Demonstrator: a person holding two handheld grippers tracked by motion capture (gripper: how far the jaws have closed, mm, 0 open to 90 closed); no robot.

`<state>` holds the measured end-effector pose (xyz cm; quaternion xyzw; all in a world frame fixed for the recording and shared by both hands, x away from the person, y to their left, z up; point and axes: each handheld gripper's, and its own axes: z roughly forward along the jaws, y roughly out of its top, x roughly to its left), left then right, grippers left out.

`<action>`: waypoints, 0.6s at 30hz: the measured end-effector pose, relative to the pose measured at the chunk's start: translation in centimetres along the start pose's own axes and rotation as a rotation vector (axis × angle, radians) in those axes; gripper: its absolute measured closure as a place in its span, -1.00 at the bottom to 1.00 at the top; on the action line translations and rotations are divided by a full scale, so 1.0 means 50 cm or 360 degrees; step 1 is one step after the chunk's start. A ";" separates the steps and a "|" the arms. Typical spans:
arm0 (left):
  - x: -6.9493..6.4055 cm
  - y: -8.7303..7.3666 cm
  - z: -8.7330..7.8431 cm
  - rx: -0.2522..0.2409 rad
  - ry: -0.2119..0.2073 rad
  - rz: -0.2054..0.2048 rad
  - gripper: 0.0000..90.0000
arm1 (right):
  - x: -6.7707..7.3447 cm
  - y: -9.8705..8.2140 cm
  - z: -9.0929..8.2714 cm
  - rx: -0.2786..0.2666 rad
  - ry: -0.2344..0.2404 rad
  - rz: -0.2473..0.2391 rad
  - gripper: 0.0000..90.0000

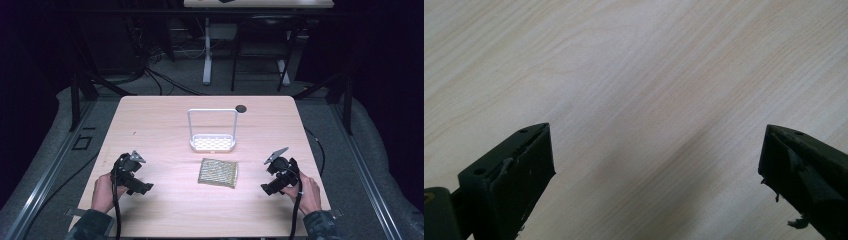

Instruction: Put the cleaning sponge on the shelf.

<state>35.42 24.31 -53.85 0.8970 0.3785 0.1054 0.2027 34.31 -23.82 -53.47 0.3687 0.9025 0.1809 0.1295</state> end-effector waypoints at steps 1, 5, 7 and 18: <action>-0.001 0.000 0.000 0.0002 0.0005 0.0004 -0.97 | 0.001 0.001 0.000 0.0002 -0.0001 -0.0012 -0.89; -0.002 0.001 0.001 -0.0001 -0.0001 0.0007 -0.97 | 0.009 0.007 0.002 0.0008 -0.0001 -0.0051 -0.89; -0.001 0.001 0.001 -0.0001 -0.0002 0.0007 -0.97 | 0.012 0.010 0.003 0.0006 0.0005 -0.0073 -0.89; -0.002 0.003 0.003 0.0003 -0.0014 0.0021 -0.98 | 0.036 0.045 0.009 -0.0048 0.0060 -0.0184 -0.89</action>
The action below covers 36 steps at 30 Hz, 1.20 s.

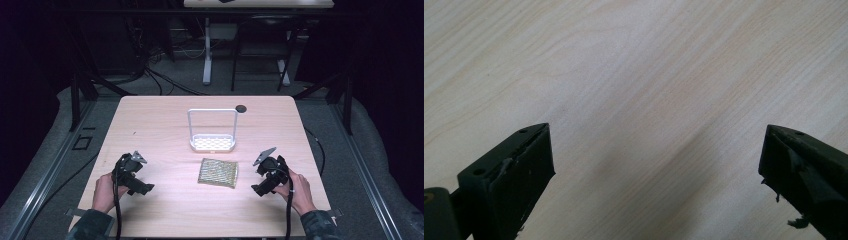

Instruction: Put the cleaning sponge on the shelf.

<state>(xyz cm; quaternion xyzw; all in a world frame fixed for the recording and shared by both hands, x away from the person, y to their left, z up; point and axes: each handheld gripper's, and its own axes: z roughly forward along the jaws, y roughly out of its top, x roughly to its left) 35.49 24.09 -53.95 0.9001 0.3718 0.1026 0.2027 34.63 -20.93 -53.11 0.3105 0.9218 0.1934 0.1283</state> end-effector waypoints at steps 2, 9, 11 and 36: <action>-0.002 0.001 0.001 0.0006 -0.0002 0.0002 -0.98 | 0.001 0.009 0.003 -0.0007 0.0031 -0.0015 -0.90; -0.002 0.001 0.003 0.0017 -0.0005 -0.0001 -0.98 | 0.015 0.045 0.016 -0.0042 0.0135 -0.0082 -0.92; -0.003 0.002 0.005 0.0017 -0.0009 0.0000 -0.98 | 0.017 0.050 0.018 -0.0052 0.0153 -0.0094 -0.91; -0.001 0.002 0.004 0.0004 -0.0046 -0.0005 -1.00 | 0.046 0.177 0.111 -0.0057 0.0288 -0.0338 -1.00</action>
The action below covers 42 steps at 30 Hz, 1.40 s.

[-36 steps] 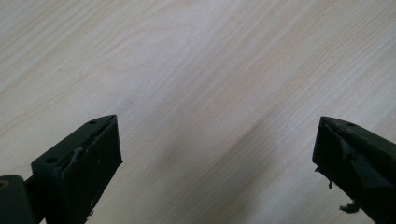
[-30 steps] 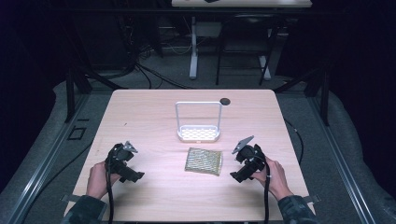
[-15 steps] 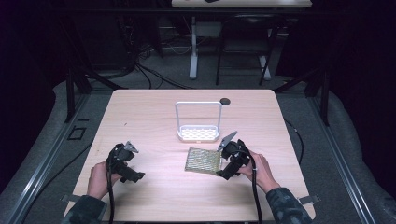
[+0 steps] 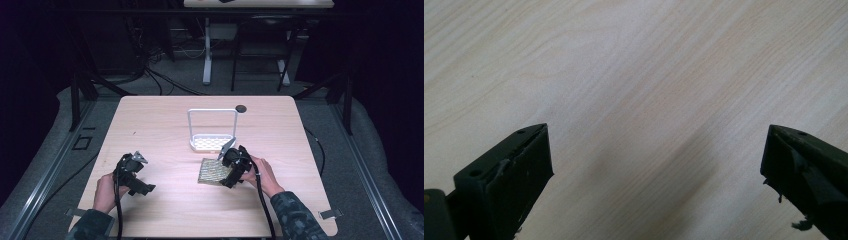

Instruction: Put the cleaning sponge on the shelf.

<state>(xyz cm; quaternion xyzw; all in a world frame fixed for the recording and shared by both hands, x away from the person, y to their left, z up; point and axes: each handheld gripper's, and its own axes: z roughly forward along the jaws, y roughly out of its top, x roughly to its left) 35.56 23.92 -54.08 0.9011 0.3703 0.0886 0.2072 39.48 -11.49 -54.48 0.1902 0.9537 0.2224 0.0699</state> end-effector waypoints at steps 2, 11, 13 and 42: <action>0.000 0.000 0.000 -0.0003 0.0000 0.0002 -1.00 | 0.000 0.001 0.003 -0.0001 -0.0001 -0.0018 -1.00; 0.000 0.000 0.000 -0.0004 -0.0011 0.0006 -1.00 | -0.006 0.003 0.029 0.0078 0.0037 -0.0036 -0.93; 0.000 0.000 0.000 -0.0003 -0.0011 0.0006 -1.00 | -0.007 0.003 0.032 0.0089 0.0044 -0.0042 -0.85; -0.003 0.000 0.001 0.0020 0.0012 0.0013 -0.99 | 0.023 0.009 0.001 0.0048 0.0059 0.0023 -0.04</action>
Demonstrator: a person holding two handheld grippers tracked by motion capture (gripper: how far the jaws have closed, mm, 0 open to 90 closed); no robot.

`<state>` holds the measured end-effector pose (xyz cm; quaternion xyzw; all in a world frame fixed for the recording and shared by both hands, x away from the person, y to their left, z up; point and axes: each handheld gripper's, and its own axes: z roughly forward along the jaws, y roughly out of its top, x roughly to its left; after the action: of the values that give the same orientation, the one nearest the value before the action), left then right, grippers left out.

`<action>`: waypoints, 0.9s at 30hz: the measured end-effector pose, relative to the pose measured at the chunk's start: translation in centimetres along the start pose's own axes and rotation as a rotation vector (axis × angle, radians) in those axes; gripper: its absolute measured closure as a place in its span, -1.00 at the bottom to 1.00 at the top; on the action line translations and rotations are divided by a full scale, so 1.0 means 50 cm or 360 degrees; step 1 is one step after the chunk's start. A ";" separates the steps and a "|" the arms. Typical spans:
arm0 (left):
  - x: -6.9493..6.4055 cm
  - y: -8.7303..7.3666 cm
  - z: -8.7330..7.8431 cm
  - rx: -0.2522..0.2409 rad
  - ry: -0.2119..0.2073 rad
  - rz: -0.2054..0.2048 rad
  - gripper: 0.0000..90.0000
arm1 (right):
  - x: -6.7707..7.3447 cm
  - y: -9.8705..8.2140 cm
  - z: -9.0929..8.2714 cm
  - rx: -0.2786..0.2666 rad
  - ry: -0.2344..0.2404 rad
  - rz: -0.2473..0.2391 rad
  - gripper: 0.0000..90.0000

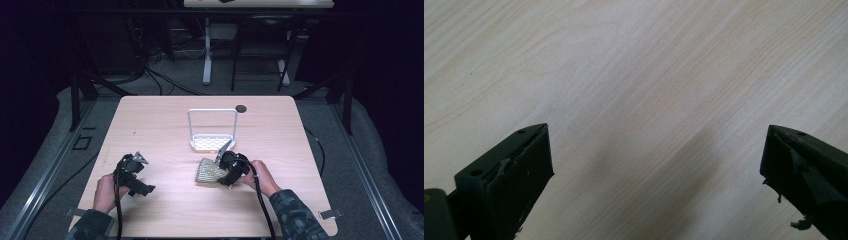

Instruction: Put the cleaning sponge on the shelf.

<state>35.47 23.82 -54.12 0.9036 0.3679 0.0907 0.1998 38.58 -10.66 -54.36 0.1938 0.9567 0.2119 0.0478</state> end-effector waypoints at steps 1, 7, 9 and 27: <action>0.000 0.000 0.000 0.0000 0.0000 0.0000 -0.99 | 0.001 0.000 -0.004 -0.0005 -0.0015 0.0003 -0.04; 0.000 0.000 0.000 0.0006 0.0011 0.0001 -0.99 | 0.004 0.003 -0.022 -0.0070 -0.0036 0.0053 -0.03; 0.000 0.000 -0.001 0.0005 0.0014 0.0001 -0.99 | 0.004 0.004 -0.030 -0.0082 -0.0045 0.0076 -0.03; -0.009 0.001 0.000 0.0009 0.0028 0.0013 -0.98 | 0.009 0.007 -0.060 -0.0154 -0.0089 0.0164 -0.04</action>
<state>35.18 23.49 -54.10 0.9049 0.3661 0.0984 0.1936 37.78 -11.35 -51.51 0.2462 0.9323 0.2545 0.0729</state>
